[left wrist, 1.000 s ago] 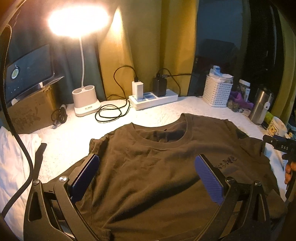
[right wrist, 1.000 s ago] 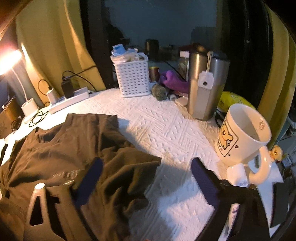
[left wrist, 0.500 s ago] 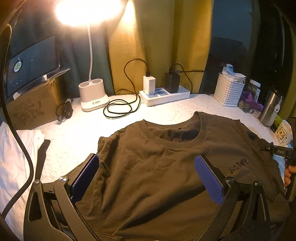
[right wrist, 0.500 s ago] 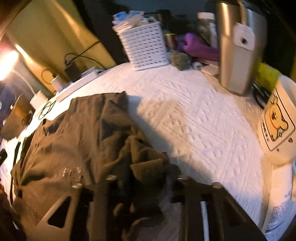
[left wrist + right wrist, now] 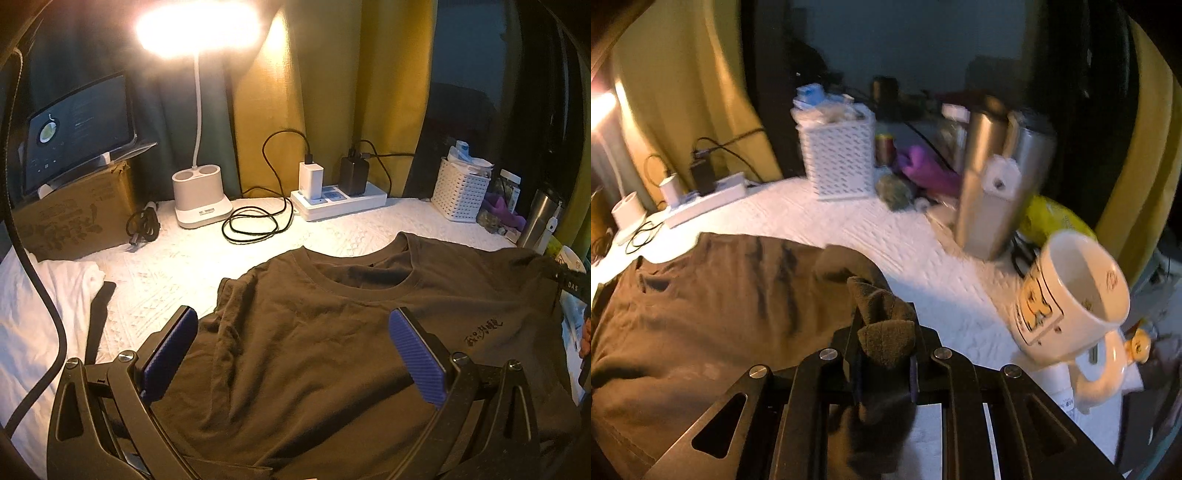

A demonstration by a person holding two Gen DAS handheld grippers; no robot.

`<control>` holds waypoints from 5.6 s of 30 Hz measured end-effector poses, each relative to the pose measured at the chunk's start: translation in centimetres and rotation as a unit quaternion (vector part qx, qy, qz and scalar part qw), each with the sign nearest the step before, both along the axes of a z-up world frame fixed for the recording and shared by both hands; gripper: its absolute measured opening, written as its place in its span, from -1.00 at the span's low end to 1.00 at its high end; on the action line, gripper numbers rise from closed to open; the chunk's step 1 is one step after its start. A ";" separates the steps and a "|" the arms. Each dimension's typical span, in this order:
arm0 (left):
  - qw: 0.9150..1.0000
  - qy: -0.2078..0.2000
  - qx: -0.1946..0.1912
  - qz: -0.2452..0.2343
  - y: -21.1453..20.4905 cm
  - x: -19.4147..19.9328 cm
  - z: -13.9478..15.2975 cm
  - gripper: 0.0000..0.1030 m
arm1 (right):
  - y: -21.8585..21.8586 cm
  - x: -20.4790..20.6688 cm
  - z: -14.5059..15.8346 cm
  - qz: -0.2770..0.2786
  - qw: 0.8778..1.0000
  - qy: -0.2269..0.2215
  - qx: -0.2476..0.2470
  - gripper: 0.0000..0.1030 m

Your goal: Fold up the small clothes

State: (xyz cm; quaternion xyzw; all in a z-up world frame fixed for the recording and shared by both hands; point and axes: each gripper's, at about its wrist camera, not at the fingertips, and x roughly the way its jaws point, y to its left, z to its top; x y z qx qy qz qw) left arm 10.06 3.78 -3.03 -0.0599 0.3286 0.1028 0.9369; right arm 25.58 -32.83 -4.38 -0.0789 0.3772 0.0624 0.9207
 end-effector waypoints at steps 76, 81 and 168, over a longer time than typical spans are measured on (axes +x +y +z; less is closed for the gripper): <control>0.990 0.127 -0.046 0.031 15.0 -3.9 -8.1 -0.87 | 9.4 -3.3 -2.0 0.105 0.989 0.096 0.041 0.87; 0.993 0.105 -0.023 0.041 15.8 -3.4 -6.7 -0.96 | 8.9 -3.7 -1.8 0.104 0.989 0.092 0.052 0.87; 0.998 0.047 -0.041 0.019 13.8 -5.3 -0.6 -0.86 | 5.0 -5.5 -1.6 0.092 0.989 0.079 0.089 0.87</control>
